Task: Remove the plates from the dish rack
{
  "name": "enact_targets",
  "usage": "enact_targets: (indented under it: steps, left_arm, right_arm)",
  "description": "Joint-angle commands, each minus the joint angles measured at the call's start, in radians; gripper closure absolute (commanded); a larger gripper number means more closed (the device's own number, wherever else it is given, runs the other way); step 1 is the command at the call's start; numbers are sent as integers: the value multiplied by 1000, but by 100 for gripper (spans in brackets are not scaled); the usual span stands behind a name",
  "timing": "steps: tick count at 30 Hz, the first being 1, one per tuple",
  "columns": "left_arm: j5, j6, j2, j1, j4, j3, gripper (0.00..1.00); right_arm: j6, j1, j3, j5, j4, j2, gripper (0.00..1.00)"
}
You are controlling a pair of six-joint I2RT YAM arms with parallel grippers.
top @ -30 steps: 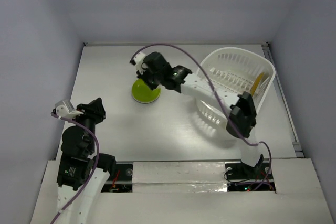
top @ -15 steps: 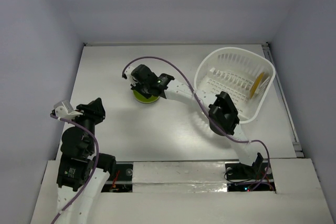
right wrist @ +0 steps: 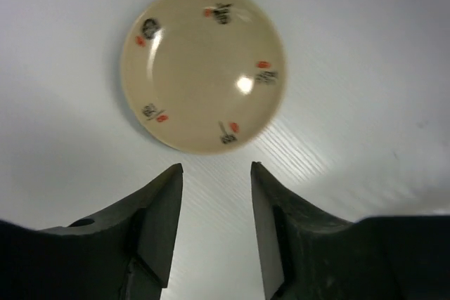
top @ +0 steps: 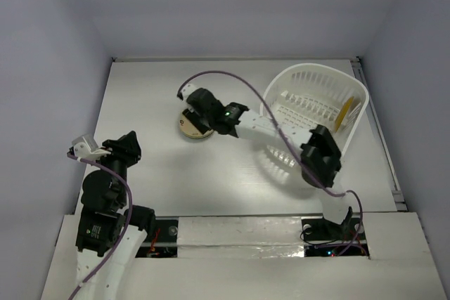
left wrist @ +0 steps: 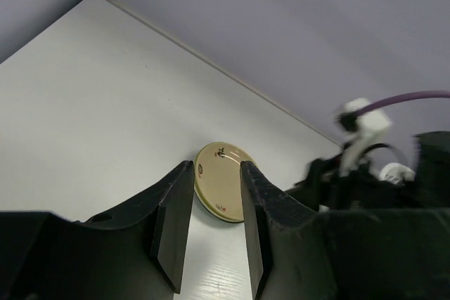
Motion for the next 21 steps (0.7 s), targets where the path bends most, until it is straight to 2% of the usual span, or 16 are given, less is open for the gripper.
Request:
enact_targets:
  steps: [1, 2, 3, 4, 5, 6, 7, 9, 10, 13, 14, 15, 17, 18, 21]
  left_arm:
    - [8, -2, -16, -8, 28, 22, 71]
    - [8, -2, -18, -8, 28, 22, 71]
    - [10, -2, -18, -18, 28, 22, 70]
    - [11, -2, -23, -18, 29, 20, 70]
    - [13, 1, -24, -18, 31, 20, 70]
    - [17, 1, -26, -18, 35, 17, 70]
    - [19, 1, -30, -27, 37, 16, 70]
    - [23, 2, -32, -28, 38, 14, 68]
    - [25, 4, -35, -28, 38, 14, 67]
    - [31, 4, -44, -37, 44, 11, 63]
    - [29, 6, -47, -37, 44, 11, 62]
    - [33, 4, -49, -46, 46, 9, 59]
    - [36, 7, -53, -46, 47, 8, 56]
    - [36, 7, -56, -55, 47, 8, 55]
    - [34, 9, -61, -64, 47, 8, 54]
  right_arm:
    - [159, -92, -123, 91, 152, -280, 52]
    - [194, -118, -222, 125, 163, -332, 62]
    - [274, -185, -273, 137, 183, -431, 84]
    - [318, -227, -325, 151, 187, -482, 95]
    - [364, -271, -376, 168, 189, -532, 100]
    - [439, -368, -479, 170, 195, -581, 100]
    - [467, -417, -532, 163, 204, -674, 100]
    - [526, -517, -661, 150, 206, -754, 100]
    - [540, -618, -690, 151, 198, -815, 100]
    - [558, -784, -778, 38, 207, -880, 100]
    - [561, -875, -787, -5, 204, -897, 97]
    - [561, -913, -793, -21, 197, -900, 84]
    - [558, -971, -786, -18, 177, -887, 71]
    - [552, -971, -784, 2, 168, -885, 58]
    - [547, -1014, -789, 33, 155, -879, 45]
